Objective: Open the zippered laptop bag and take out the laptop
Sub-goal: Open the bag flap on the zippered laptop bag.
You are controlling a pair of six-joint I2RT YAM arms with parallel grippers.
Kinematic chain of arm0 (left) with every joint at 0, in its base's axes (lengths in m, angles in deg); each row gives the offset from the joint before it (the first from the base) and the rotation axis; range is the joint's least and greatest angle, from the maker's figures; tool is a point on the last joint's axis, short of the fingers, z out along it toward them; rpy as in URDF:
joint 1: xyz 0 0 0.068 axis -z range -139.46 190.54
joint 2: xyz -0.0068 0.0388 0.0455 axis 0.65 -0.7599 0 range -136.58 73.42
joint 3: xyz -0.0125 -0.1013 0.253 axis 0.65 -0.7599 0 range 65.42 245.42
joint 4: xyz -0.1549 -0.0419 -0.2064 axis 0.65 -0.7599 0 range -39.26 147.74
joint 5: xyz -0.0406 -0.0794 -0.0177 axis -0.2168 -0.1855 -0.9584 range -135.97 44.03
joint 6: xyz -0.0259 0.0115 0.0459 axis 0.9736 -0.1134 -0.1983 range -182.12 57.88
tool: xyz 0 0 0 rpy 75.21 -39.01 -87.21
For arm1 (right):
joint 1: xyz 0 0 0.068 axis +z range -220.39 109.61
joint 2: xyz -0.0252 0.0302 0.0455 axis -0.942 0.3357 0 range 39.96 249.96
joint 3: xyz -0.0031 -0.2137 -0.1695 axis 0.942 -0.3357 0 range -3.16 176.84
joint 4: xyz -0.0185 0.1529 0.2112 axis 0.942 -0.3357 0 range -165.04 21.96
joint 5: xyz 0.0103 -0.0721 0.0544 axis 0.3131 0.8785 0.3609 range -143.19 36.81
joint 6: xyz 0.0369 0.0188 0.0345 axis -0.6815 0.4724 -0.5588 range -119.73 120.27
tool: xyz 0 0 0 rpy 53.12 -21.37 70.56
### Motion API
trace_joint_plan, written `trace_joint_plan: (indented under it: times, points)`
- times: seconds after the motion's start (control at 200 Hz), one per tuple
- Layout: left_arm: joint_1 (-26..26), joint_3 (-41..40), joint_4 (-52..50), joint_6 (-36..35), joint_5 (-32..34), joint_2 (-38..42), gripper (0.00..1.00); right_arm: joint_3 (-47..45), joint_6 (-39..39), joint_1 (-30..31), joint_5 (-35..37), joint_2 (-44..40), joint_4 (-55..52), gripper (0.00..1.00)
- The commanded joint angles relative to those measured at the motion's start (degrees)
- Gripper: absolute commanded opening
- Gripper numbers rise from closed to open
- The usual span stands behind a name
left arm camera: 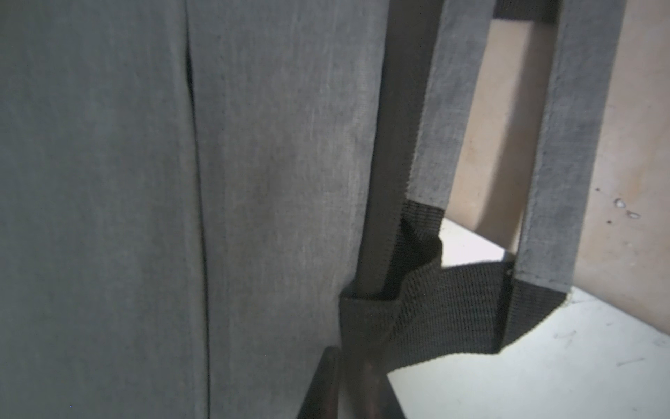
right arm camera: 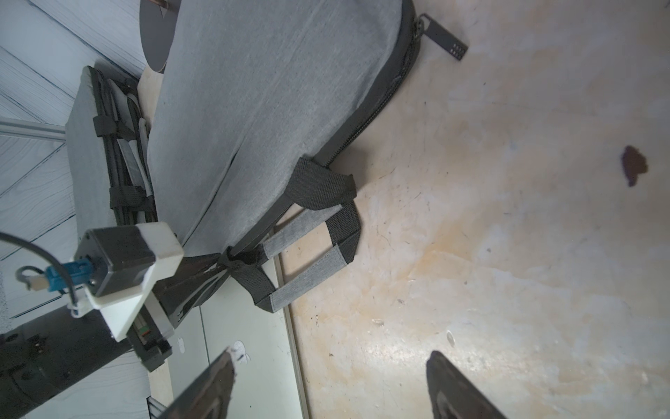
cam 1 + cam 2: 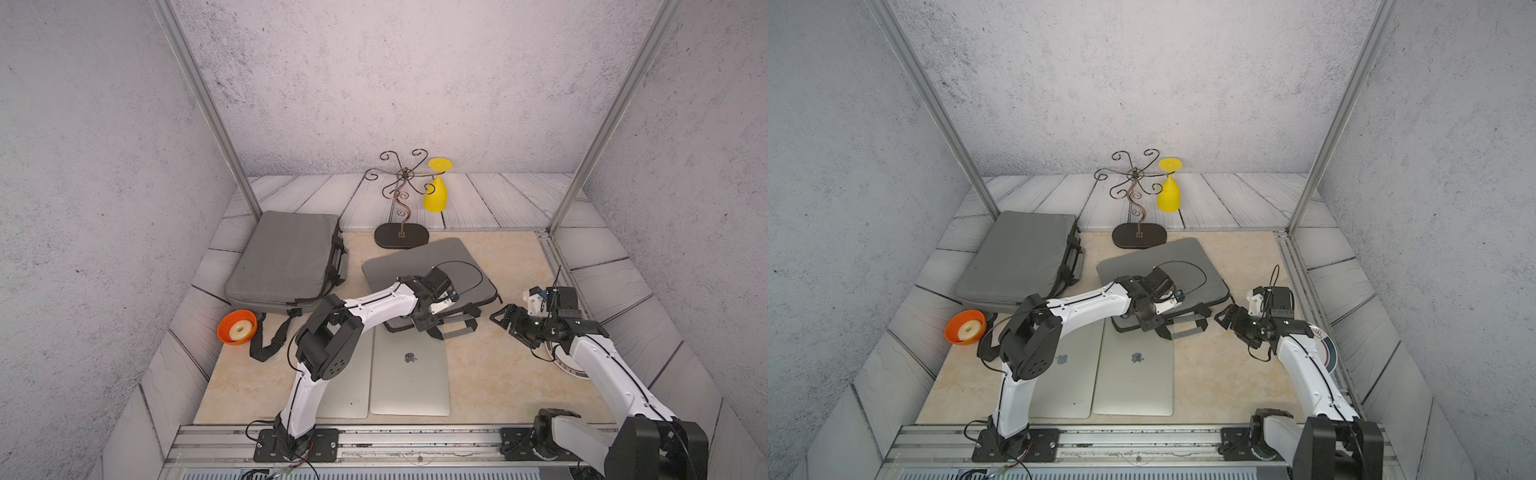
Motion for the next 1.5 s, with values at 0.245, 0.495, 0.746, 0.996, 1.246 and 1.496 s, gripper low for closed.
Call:
trace_joint_plan:
  times: [0.245,0.495,0.746,0.996,1.246,1.496]
  points:
    - [-1.5,3.3,-3.8,4.2,-4.3,3.0,0.00,-0.9,-1.6,0.0,-1.8,1.5,2.3,0.82]
    - [-3.7,11.3,-10.2,6.8,-8.9,3.5,0.00,-2.5,-6.2,0.0,-4.6,3.4,7.0,0.82]
    - [-5.8,15.6,-11.9,11.6,-14.6,3.5,0.00,-4.0,-11.5,0.9,-7.8,5.8,13.9,0.79]
    - [-8.7,18.7,-6.7,21.7,-21.0,6.3,0.00,-6.9,-21.6,3.5,-7.7,8.6,25.1,0.66]
    - [-9.5,19.3,-4.0,28.4,-23.7,7.5,0.00,-7.1,-33.9,9.1,-4.0,14.8,41.7,0.53]
    - [-9.7,19.7,-1.1,34.2,-27.9,7.8,0.00,-2.8,-39.4,14.3,0.4,23.4,50.9,0.50]
